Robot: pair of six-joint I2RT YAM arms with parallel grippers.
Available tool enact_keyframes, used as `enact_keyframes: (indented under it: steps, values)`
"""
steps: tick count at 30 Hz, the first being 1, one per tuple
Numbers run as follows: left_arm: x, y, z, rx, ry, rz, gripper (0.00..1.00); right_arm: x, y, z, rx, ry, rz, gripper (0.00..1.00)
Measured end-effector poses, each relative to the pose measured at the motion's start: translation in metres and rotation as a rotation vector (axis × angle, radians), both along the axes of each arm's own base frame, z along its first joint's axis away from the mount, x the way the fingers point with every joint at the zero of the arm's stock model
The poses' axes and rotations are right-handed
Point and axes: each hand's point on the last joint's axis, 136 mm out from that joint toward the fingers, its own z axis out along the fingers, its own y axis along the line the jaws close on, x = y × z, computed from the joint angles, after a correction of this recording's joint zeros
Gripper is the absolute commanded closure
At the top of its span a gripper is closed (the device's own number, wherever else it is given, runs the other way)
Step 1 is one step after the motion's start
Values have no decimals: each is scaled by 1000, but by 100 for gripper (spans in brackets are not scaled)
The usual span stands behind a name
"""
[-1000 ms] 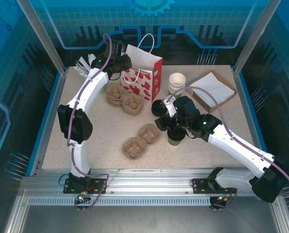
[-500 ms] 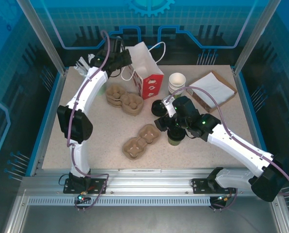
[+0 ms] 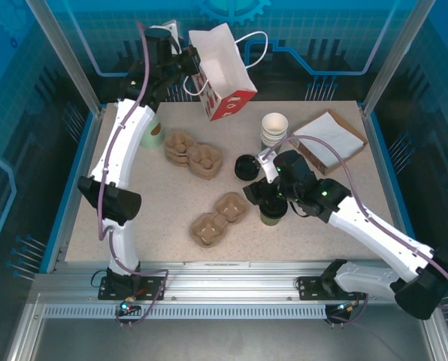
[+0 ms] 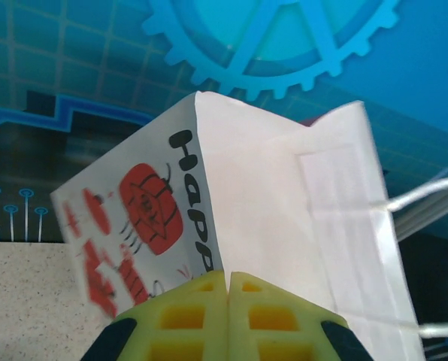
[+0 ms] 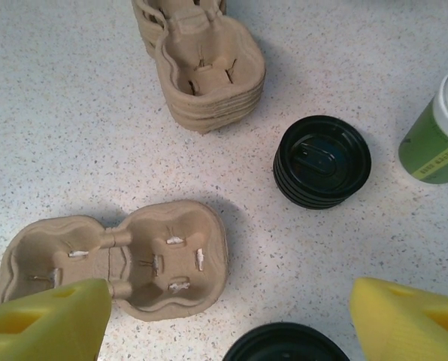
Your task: Pack the takeout coffee
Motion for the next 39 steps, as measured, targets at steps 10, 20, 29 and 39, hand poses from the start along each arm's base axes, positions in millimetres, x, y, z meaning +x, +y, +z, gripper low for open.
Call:
enact_keyframes:
  steps: [10, 20, 29, 39]
  values:
    - [-124, 25, 49, 138, -24, -90, 100, -34, -44, 65, 67, -131, -49, 14]
    - [-243, 51, -10, 366, 164, -229, 100, -49, -55, 32, 33, -91, -46, 14]
    - [-291, 72, -79, 557, 363, -318, 100, -45, -35, 8, 27, -15, 13, 14]
    - [-269, 65, -130, 687, 521, -471, 100, -43, -29, 1, 36, -6, 28, 14]
